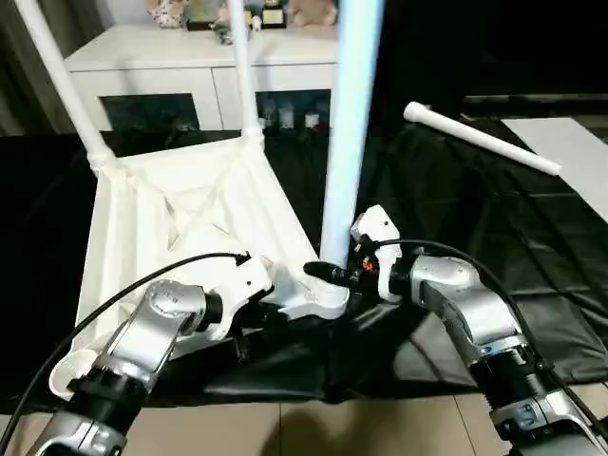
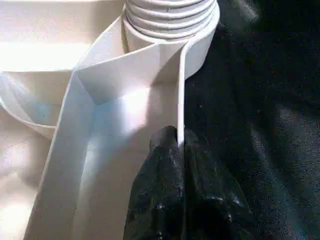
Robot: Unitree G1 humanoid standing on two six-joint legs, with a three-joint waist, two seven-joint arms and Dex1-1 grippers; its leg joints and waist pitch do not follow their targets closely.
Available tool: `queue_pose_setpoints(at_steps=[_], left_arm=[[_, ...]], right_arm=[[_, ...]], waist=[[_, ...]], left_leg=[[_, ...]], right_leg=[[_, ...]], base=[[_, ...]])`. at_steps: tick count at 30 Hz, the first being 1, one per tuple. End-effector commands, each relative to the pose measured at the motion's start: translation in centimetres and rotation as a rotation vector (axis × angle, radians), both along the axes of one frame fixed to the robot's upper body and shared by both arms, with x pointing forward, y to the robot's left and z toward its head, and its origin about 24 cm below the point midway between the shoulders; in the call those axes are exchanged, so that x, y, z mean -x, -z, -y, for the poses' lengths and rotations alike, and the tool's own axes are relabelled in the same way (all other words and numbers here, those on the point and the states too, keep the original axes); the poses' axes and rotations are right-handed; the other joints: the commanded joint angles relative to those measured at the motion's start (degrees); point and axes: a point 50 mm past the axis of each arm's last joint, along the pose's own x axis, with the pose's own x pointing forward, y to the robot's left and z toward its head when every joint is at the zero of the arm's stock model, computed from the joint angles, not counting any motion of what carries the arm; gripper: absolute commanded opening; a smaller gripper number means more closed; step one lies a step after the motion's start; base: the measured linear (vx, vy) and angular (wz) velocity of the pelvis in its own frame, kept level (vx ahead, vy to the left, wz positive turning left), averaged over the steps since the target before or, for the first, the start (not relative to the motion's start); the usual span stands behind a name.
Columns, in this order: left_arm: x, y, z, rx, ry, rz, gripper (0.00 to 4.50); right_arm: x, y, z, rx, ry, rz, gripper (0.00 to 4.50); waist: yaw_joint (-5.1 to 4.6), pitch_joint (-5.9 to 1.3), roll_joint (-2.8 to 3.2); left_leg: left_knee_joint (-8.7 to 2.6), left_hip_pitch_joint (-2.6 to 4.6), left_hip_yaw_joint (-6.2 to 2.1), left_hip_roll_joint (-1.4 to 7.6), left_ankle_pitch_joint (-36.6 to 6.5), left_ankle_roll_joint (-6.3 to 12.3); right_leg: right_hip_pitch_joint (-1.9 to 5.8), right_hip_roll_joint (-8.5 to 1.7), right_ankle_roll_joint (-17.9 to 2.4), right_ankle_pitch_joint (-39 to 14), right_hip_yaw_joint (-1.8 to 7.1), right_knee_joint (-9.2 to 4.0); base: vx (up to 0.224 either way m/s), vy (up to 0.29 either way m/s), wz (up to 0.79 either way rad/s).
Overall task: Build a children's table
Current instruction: Insert table leg to table base, then rotate leg to tighten
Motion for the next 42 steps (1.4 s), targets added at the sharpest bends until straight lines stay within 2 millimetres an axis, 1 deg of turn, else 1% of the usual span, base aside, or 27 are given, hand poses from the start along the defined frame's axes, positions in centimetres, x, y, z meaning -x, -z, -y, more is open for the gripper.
queue_pose_setpoints(at_steps=[1,5,8,10,12,14,15,16,17,18,19,20,21,22,23,24,25,26,27,28,29,30,31,32,34,38,42], left_arm=[[-1.1,-1.7,0.1,0.046,-0.009,0.071,0.00],[-1.4,-1.8,-0.1,0.039,-0.018,0.071,0.00],[-1.7,-1.7,-0.2,0.034,-0.041,0.068,0.00],[-2.3,-1.4,0.0,0.028,-0.116,0.071,0.00],[-2.8,-1.1,0.4,0.022,-0.180,0.073,0.00],[-3.8,-0.6,1.8,0.018,-0.323,0.078,0.00],[-4.0,-0.5,2.1,0.019,-0.353,0.076,0.00],[-4.2,-0.4,2.5,0.019,-0.371,0.074,0.00],[-4.4,-0.3,3.3,0.019,-0.398,0.066,0.00],[-4.6,-0.1,4.3,0.016,-0.435,0.051,0.00],[-4.8,0.1,5.5,0.001,-0.462,0.044,0.00],[-4.9,0.1,6.3,-0.005,-0.475,0.043,0.00],[-5.0,0.0,7.2,0.000,-0.479,0.043,0.00],[-5.0,0.0,8.0,0.006,-0.482,0.040,0.00],[-5.0,-0.1,9.1,0.016,-0.471,0.034,0.00],[-5.0,-0.1,9.9,0.019,-0.462,0.029,0.00],[-5.0,-0.1,10.2,0.017,-0.458,0.028,0.00],[-4.9,-0.1,10.7,0.014,-0.454,0.028,0.00],[-4.9,-0.1,10.9,0.012,-0.452,0.029,0.00],[-4.8,-0.2,11.0,0.009,-0.453,0.029,0.00],[-4.9,-0.2,11.0,0.004,-0.461,0.026,0.00],[-4.9,-0.1,10.8,-0.002,-0.466,0.026,0.00],[-5.1,0.1,10.0,-0.025,-0.487,0.028,0.00],[-5.1,0.1,10.0,-0.025,-0.487,0.028,0.00],[-5.4,0.3,9.1,-0.044,-0.516,0.032,0.00],[-5.8,0.3,7.9,-0.063,-0.538,0.040,0.00],[-5.9,0.1,7.7,-0.062,-0.537,0.042,0.00]], right_arm=[[2.5,6.2,1.7,0.133,0.046,-0.276,1.86],[2.2,6.3,1.8,0.141,0.063,-0.266,1.86],[1.9,6.3,1.7,0.145,0.099,-0.251,1.86],[0.9,6.4,1.6,0.149,0.236,-0.229,1.86],[0.2,6.6,1.7,0.151,0.364,-0.226,1.86],[-0.6,7.3,1.9,0.177,0.592,-0.234,1.86],[-0.6,7.4,1.9,0.190,0.619,-0.232,1.86],[-0.6,7.6,1.8,0.198,0.635,-0.233,1.86],[-0.7,7.8,1.6,0.205,0.663,-0.241,1.86],[-0.8,8.1,1.4,0.213,0.700,-0.250,1.86],[-0.9,8.4,1.1,0.221,0.743,-0.269,1.86],[-0.9,8.6,1.0,0.224,0.777,-0.285,1.86],[-1.0,8.7,0.9,0.238,0.792,-0.289,1.86],[-1.1,8.8,0.7,0.251,0.807,-0.292,1.86],[-1.1,9.0,0.4,0.257,0.820,-0.306,1.86],[-1.1,9.1,0.1,0.262,0.829,-0.318,1.86],[-1.2,9.1,-0.1,0.264,0.833,-0.322,1.86],[-1.3,9.1,-0.2,0.274,0.841,-0.328,1.86],[-1.3,9.1,-0.3,0.277,0.848,-0.332,1.86],[-1.4,9.1,-0.4,0.279,0.856,-0.336,1.86],[-1.5,9.1,-0.4,0.286,0.869,-0.331,1.86],[-1.6,9.0,-0.4,0.289,0.871,-0.325,1.86],[-1.8,8.8,-0.5,0.288,0.877,-0.314,1.86],[-1.8,8.8,-0.5,0.288,0.877,-0.314,1.86],[-2.0,8.7,-0.7,0.283,0.881,-0.308,1.86],[-2.2,8.4,-0.9,0.276,0.877,-0.306,1.86],[-2.4,8.3,-1.0,0.264,0.878,-0.307,1.86]], waist=[[-0.22,-1.19,0.37],[-0.24,-1.18,-0.15],[-0.33,-0.96,-0.14],[-0.55,-0.89,-0.51],[-1.11,-0.62,-0.25],[-2.22,-0.58,-1.15],[-2.35,-0.62,-0.61],[-2.46,-0.63,-0.80],[-2.53,-0.69,-0.49],[-2.65,-0.52,-1.31],[-2.64,-0.30,-0.91],[-3.18,0.04,-0.60],[-3.42,0.53,-0.03],[-2.67,0.97,0.89],[1.11,0.26,0.67],[2.40,-0.40,-0.06],[0.52,-1.21,-5.95],[1.02,0.05,-5.14],[1.05,-0.66,-4.48],[1.96,-1.73,-4.22],[0.94,-2.11,-3.25],[0.99,-2.07,-2.47],[0.16,-1.45,-2.43],[-0.34,-1.15,-2.30],[-0.53,-1.29,-2.69],[-0.30,-1.32,-2.94],[-0.16,-1.27,-2.94]], left_leg=[[-4.91,0.72,-1.36,1.23,-29.5,-1.77],[-4.97,0.64,-1.29,1.27,-29.1,-1.47],[-4.95,0.72,-1.42,1.13,-30.2,-1.51],[-4.81,0.97,-1.53,0.94,-31.2,-1.77],[-4.84,0.99,-1.94,0.68,-32.8,-2.60],[-5.17,0.99,-2.61,0.63,-35.1,-2.42],[-5.21,0.91,-2.81,0.57,-35.3,-2.38],[-5.51,1.18,-3.04,0.57,-36.7,-1.94],[-5.75,0.84,-3.12,0.48,-36.5,-1.52],[-5.82,0.96,-3.02,0.47,-36.7,-1.21],[-5.57,1.94,-3.05,0.18,-38.3,-1.08],[-5.24,3.13,-3.09,0.07,-41.9,-0.73],[-6.05,3.25,-3.43,0.48,-45.2,-0.99],[-11.27,-1.05,-3.35,2.76,-53.5,-1.92],[-14.54,-5.17,0.45,3.07,-57.8,-1.04],[-14.28,-3.50,1.63,2.64,-53.7,0.49],[-2.37,5.92,1.39,-0.08,-34.9,-1.05],[3.70,2.83,-1.84,-1.60,-13.5,2.87],[2.79,-2.18,-4.26,-0.75,-8.3,3.22],[-0.92,-3.93,-4.34,-0.03,-4.2,1.72],[-3.58,0.34,-3.72,1.23,-6.0,-0.62],[-4.00,0.85,-3.44,1.09,-11.1,-1.02],[-4.58,0.58,-2.89,0.70,-20.8,-1.60],[-5.11,0.51,-2.96,0.59,-27.0,-2.37],[-5.44,0.71,-3.26,0.50,-30.9,-2.69],[-5.81,0.36,-2.66,0.55,-26.3,-1.20],[-5.92,0.35,-2.45,0.67,-25.7,-0.91]], right_leg=[[0.09,-3.32,-7.1,-28.5,2.21,-6.39],[-0.08,-3.34,-7.0,-28.5,2.29,-6.43],[-0.40,-3.51,-6.0,-32.3,2.21,-6.82],[-0.75,-3.52,-4.7,-35.8,1.99,-7.19],[-0.95,-3.51,-3.6,-38.5,1.40,-7.47],[-0.49,-3.46,-2.3,-39.3,0.41,-8.18],[-0.22,-3.53,-2.3,-38.6,0.16,-8.05],[0.00,-3.45,-1.9,-37.6,-0.32,-8.68],[0.28,-3.52,-1.9,-36.5,-0.29,-8.59],[0.07,-3.48,-1.8,-37.0,-0.41,-9.05],[-0.57,-3.34,-1.5,-38.0,-1.06,-9.79],[-0.88,-2.92,-0.3,-39.3,-3.02,-11.04],[-0.47,-2.42,0.1,-38.2,-4.15,-11.09],[4.13,-1.02,-1.8,-27.7,-4.41,-3.83],[6.57,-0.20,-3.1,-10.7,-3.31,4.87],[5.41,-0.18,-2.7,-12.5,-1.42,5.81],[-3.58,-4.40,0.6,-44.3,2.41,-5.79],[-2.70,-10.48,-2.6,-61.8,5.70,-11.69],[2.87,-11.82,-4.0,-55.4,6.51,-8.55],[5.35,-9.10,-4.1,-42.3,4.15,-6.31],[1.05,-2.49,-6.9,-9.0,1.66,-2.85],[1.17,-2.65,-8.6,-7.4,1.87,-2.92],[1.10,-2.93,-10.4,-11.1,2.55,-3.81],[1.01,-3.02,-9.8,-17.4,2.69,-4.60],[0.92,-3.38,-7.1,-23.9,2.68,-5.62],[1.00,-3.64,-6.0,-21.9,3.00,-6.23],[0.90,-3.86,-5.9,-24.1,3.15,-6.47]], base=[[0.000,0.000,0.00],[0.000,0.000,0.00],[0.000,0.000,0.00],[0.000,0.000,0.00],[0.000,0.000,0.00],[-0.026,0.012,-0.05],[0.000,0.000,0.00],[-0.044,0.056,-0.16],[-0.025,0.055,-0.11],[-0.025,0.055,-0.11],[-0.039,0.051,-0.03],[0.000,0.000,0.00],[0.000,0.000,0.00],[-0.061,0.050,-0.02],[-0.074,0.002,0.20],[-0.074,0.002,0.20],[0.052,-0.108,0.23],[0.155,-0.036,-0.35],[0.155,-0.036,-0.35],[0.101,0.095,-0.39],[0.000,0.000,0.00],[0.000,0.000,0.00],[0.000,0.000,0.00],[0.000,0.000,0.00],[0.000,0.000,0.00],[0.000,0.000,0.00],[0.000,0.000,0.00]])
